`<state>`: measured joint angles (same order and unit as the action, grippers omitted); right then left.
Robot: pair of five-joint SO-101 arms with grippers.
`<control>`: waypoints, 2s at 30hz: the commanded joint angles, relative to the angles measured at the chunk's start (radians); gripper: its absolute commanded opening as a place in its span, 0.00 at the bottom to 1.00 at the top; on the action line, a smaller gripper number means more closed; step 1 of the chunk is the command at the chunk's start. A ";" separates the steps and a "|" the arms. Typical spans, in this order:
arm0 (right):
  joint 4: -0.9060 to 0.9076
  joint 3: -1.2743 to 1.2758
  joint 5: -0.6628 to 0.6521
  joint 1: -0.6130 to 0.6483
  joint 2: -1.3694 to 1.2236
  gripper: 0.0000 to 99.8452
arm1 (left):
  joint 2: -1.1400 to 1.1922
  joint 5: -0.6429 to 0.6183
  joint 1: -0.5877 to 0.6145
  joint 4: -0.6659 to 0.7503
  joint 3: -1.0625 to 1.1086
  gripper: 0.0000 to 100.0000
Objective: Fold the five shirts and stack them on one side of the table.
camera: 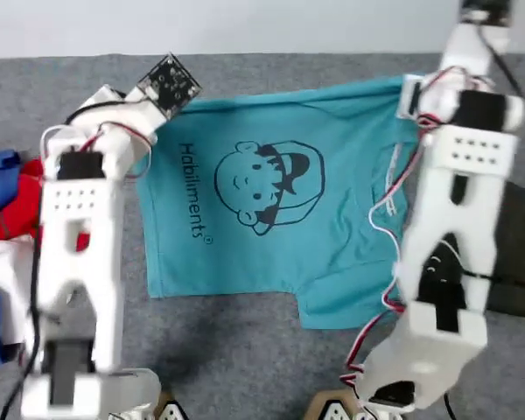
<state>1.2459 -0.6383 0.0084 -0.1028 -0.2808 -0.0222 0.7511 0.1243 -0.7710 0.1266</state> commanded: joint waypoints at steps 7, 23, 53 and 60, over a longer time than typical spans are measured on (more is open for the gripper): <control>-0.483 -0.008 -0.014 0.070 -0.082 0.01 | 0.351 0.008 0.037 0.098 -0.476 0.00; -0.062 -0.008 -0.094 0.065 -0.171 0.01 | 0.436 0.160 0.023 -0.592 -0.607 0.00; 0.553 0.167 -0.422 0.010 -0.148 0.07 | 0.433 0.437 0.046 -0.984 -0.349 0.10; 0.550 0.169 -0.425 0.019 0.013 0.35 | 0.305 0.434 0.052 -0.984 -0.349 0.13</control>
<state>1.7538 -0.4634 -0.4043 -0.0783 -0.3821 0.3859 1.1822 0.1642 -1.7238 -0.2248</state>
